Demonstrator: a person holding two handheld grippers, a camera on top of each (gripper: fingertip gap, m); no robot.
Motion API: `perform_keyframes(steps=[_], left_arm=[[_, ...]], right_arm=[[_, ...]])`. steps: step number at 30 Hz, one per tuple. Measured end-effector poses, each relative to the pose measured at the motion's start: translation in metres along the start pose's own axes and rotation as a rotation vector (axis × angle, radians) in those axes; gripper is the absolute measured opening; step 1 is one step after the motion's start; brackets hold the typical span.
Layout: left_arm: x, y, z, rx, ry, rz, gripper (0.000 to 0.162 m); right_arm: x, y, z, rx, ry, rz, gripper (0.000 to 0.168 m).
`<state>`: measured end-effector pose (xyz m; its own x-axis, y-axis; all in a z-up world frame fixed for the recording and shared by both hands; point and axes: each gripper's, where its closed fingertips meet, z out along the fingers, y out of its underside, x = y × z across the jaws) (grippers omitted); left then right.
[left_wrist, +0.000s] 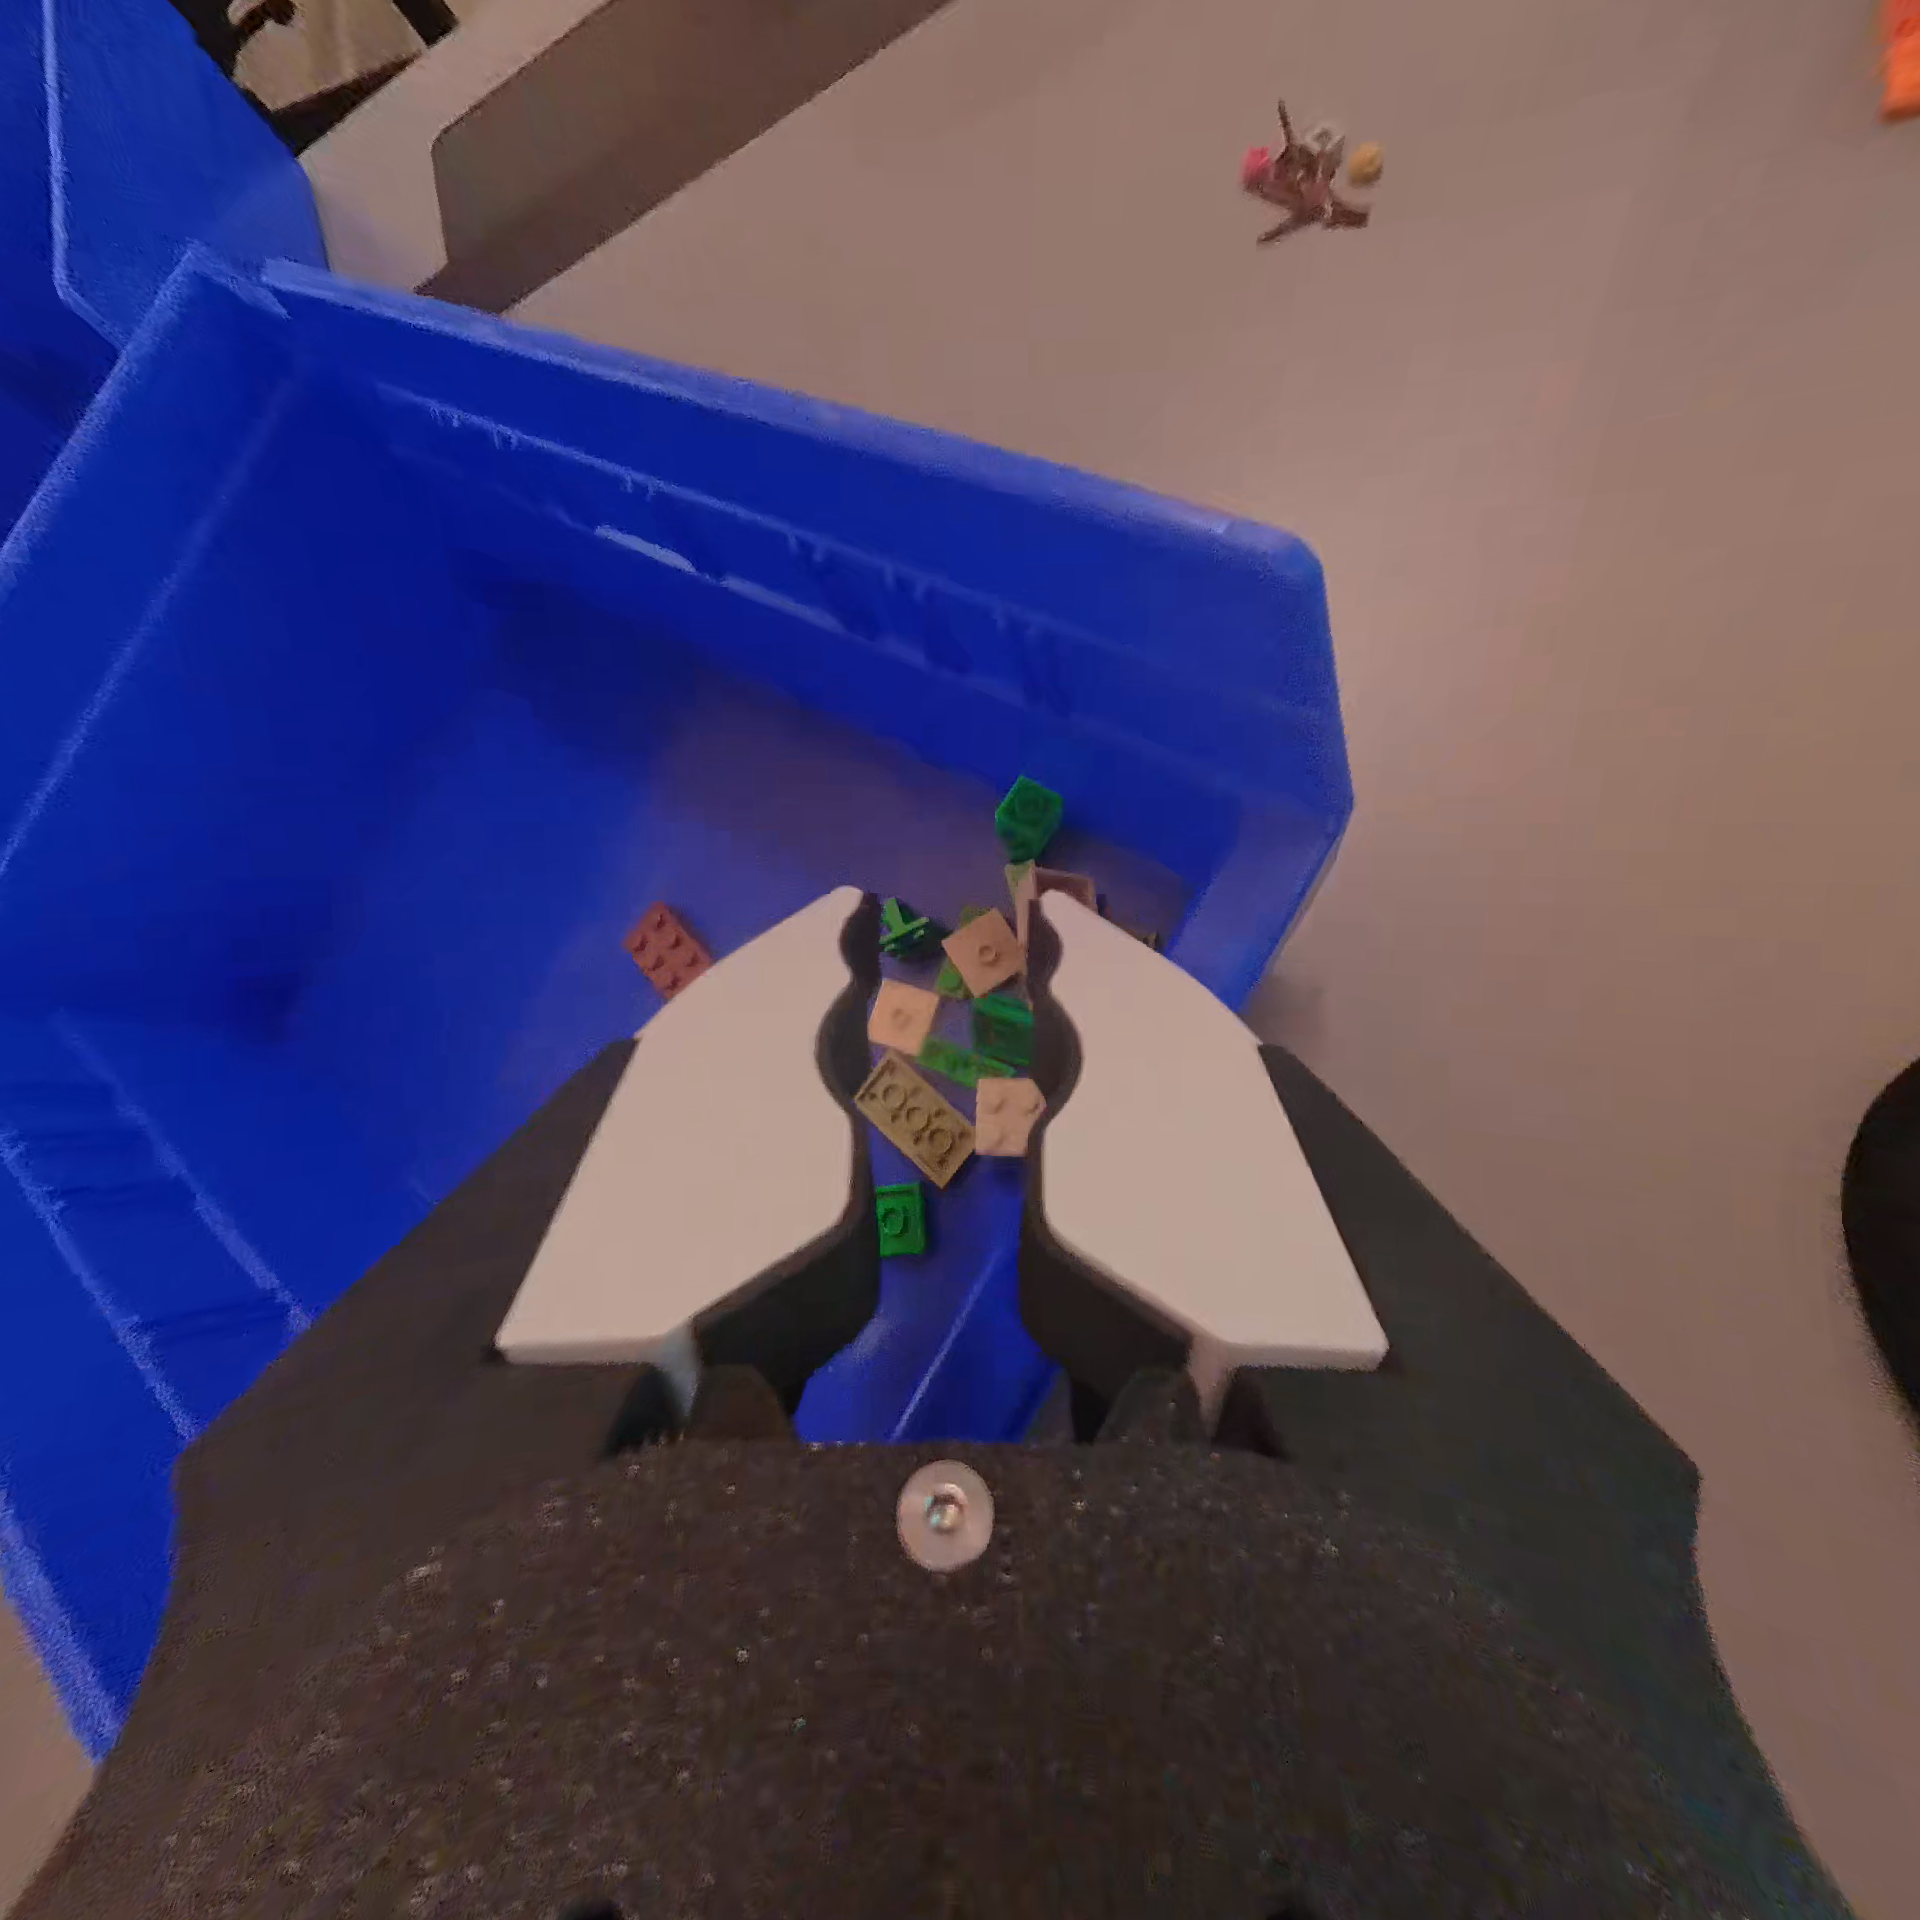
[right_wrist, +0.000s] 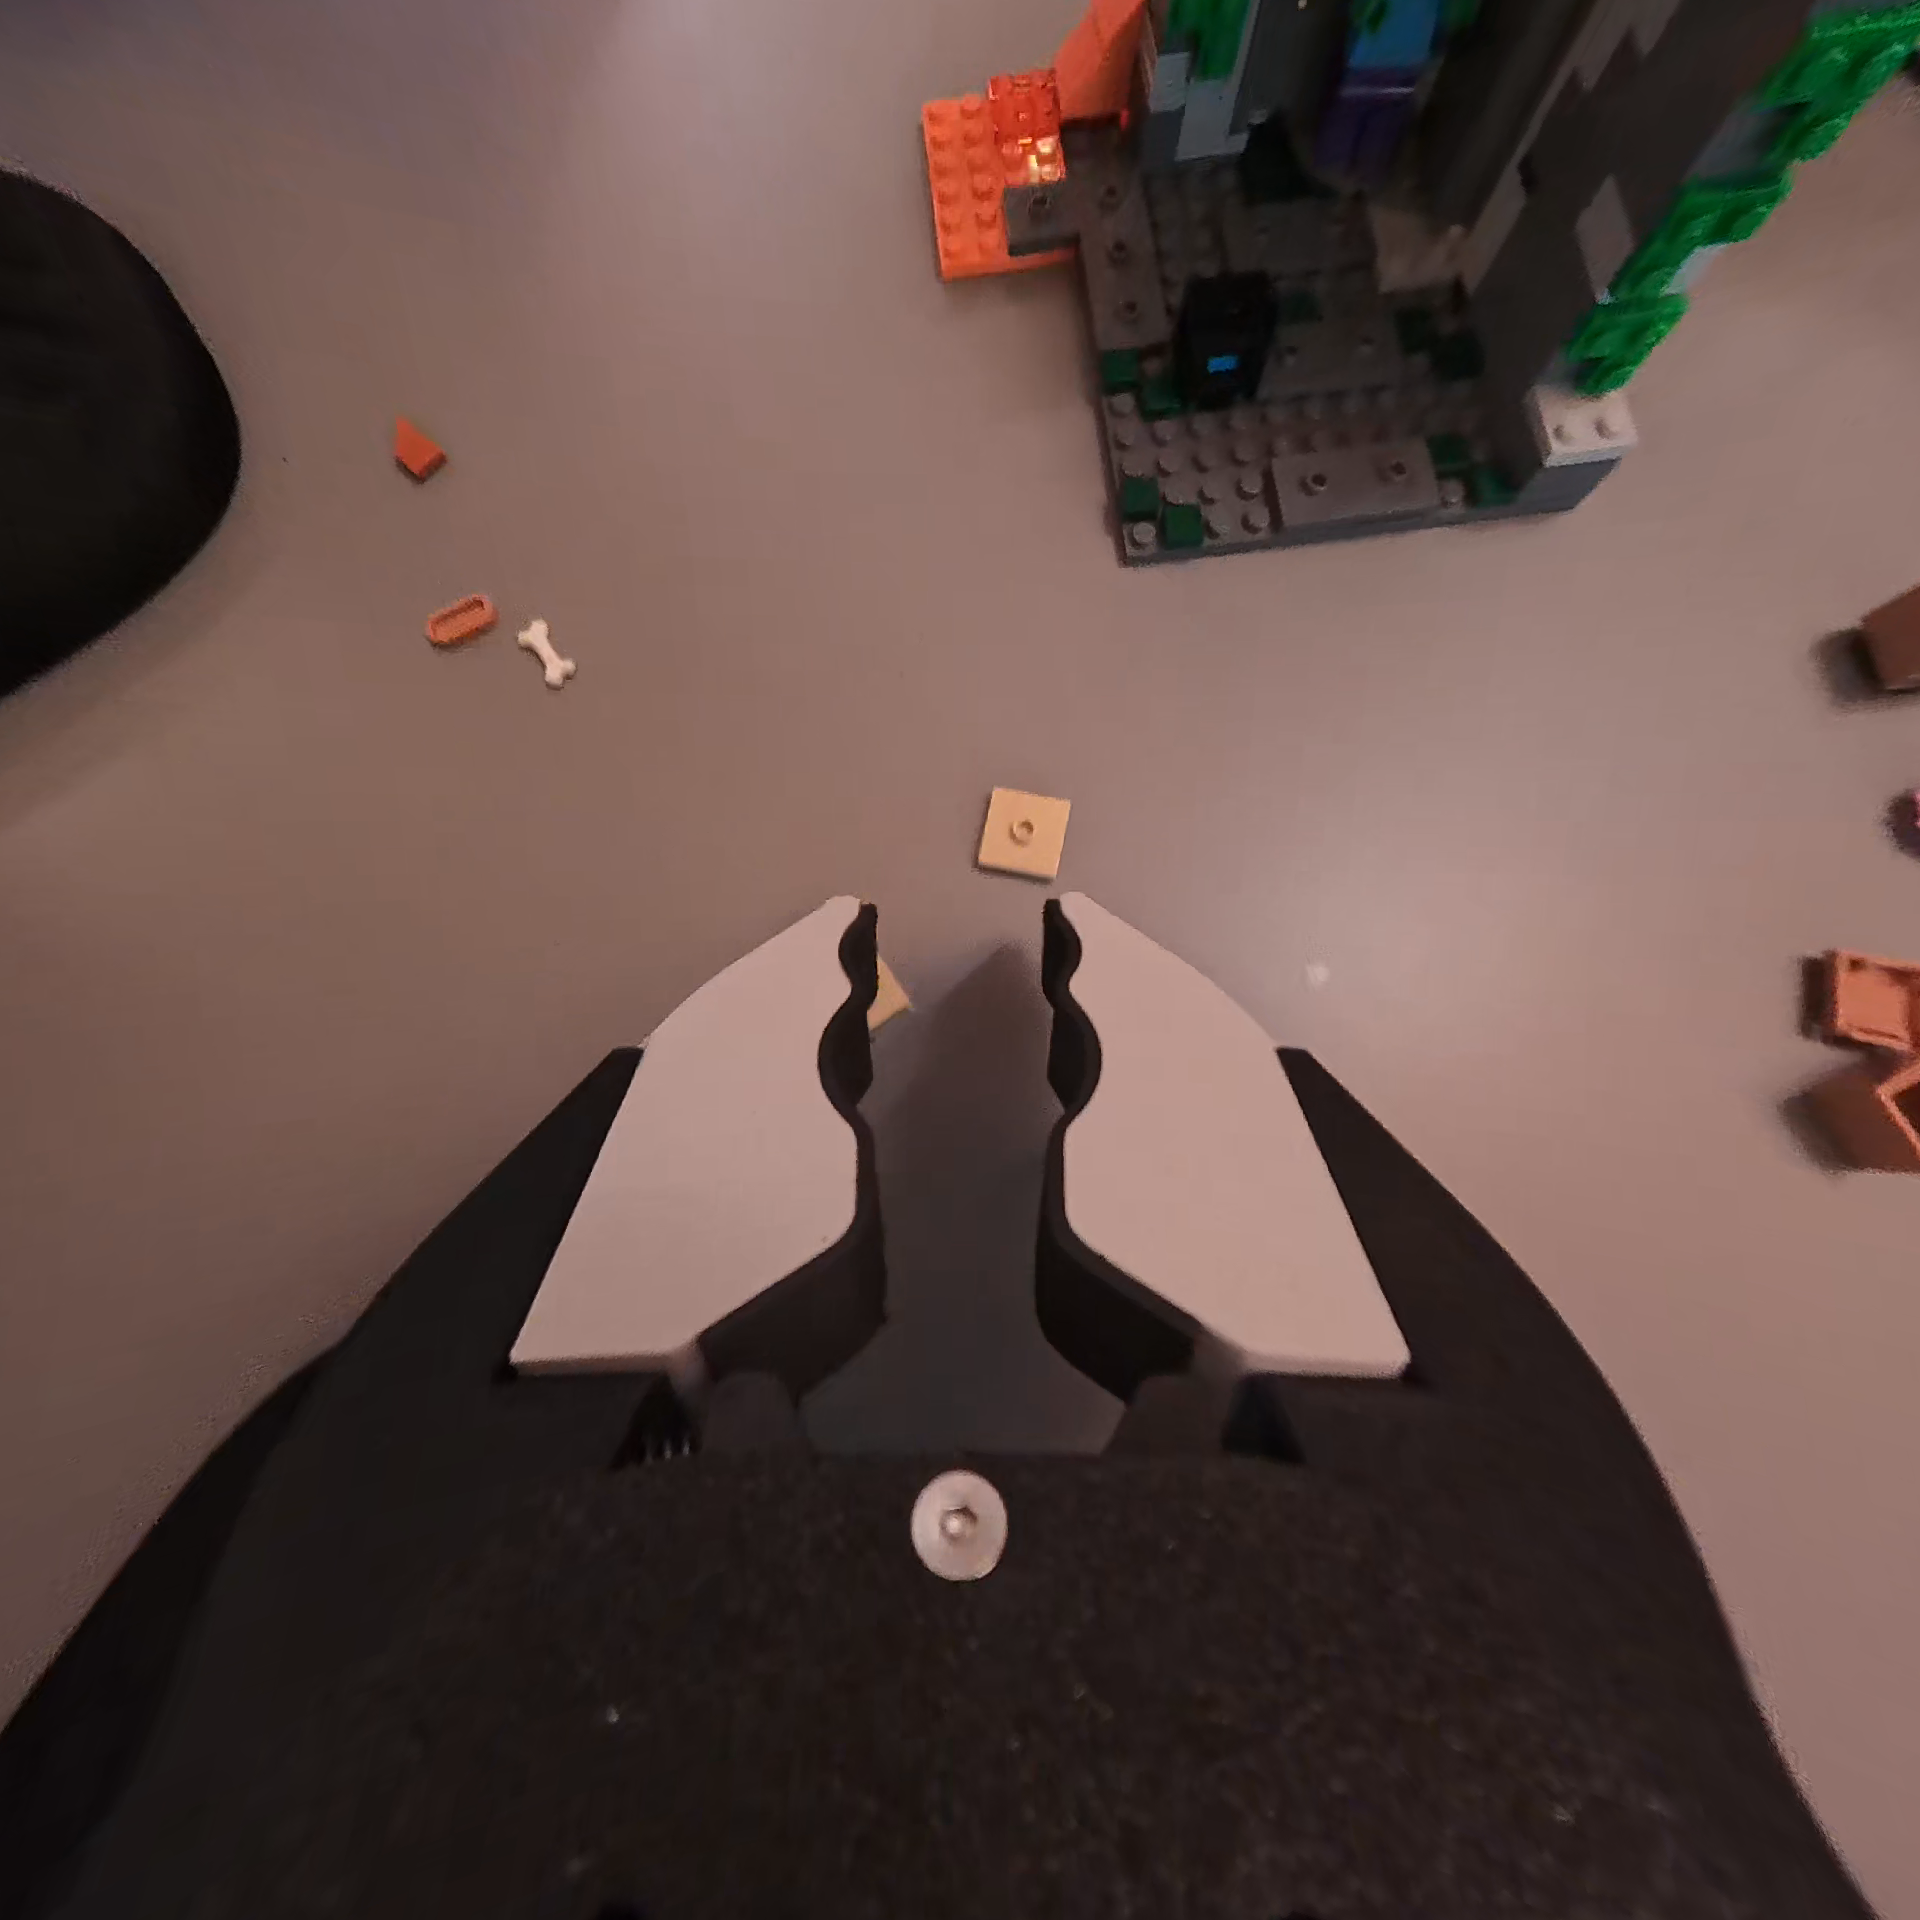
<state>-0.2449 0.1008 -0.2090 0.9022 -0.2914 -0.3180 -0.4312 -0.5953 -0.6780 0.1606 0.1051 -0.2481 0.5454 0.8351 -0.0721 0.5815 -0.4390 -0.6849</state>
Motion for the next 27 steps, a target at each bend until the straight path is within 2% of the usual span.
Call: perform_keyframes(steps=[5,9,12,14,16,21,24,27], left_arm=[[0.004,-0.005,-0.004,0.025,0.006,0.013,0.032],[0.015,-0.016,-0.017,0.095,0.026,0.018,0.032],[0.033,-0.031,-0.031,0.186,0.066,0.038,0.03],[0.055,-0.043,-0.043,0.259,0.141,0.064,0.03],[0.086,-0.053,-0.054,0.32,0.266,0.092,0.03],[0.173,-0.072,-0.082,0.463,0.517,0.268,0.03],[0.218,-0.076,-0.09,0.52,0.593,0.406,0.031],[0.251,-0.082,-0.098,0.587,0.638,0.47,0.031]], right_arm=[[0.009,-0.006,0.012,-0.089,0.002,0.056,0.03],[0.015,-0.001,0.021,-0.181,0.039,0.02,0.03],[0.015,-0.002,0.024,-0.206,0.057,-0.043,0.016],[0.011,-0.005,0.026,-0.196,0.05,-0.084,0.015],[-0.004,-0.011,0.026,-0.145,-0.007,-0.13,0.015],[-0.079,-0.044,0.012,0.081,-0.244,-0.202,0.015],[-0.124,-0.065,-0.002,0.212,-0.395,-0.122,0.015],[-0.152,-0.084,-0.015,0.325,-0.486,-0.006,0.015]])
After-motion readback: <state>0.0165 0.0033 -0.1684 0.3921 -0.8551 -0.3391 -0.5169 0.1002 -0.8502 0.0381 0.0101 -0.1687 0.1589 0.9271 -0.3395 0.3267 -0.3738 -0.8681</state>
